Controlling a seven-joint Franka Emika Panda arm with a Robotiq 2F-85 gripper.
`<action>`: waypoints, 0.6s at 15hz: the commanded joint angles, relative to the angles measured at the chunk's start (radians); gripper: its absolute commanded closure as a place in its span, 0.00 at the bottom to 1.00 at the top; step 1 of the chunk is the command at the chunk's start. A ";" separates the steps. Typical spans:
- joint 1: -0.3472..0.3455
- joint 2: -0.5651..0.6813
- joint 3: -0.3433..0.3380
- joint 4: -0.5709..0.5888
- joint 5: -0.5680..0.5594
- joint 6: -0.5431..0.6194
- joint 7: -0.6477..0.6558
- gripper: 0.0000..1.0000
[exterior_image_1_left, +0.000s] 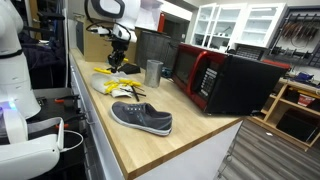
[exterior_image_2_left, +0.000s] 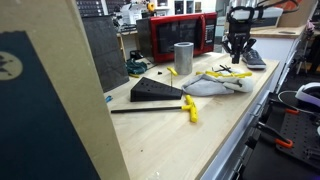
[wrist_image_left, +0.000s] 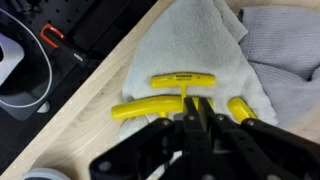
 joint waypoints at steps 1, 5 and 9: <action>-0.051 -0.024 0.041 0.056 -0.015 -0.097 -0.012 0.63; -0.055 -0.025 0.133 -0.006 -0.111 -0.036 0.046 0.36; -0.045 -0.010 0.206 -0.054 -0.189 0.003 0.110 0.05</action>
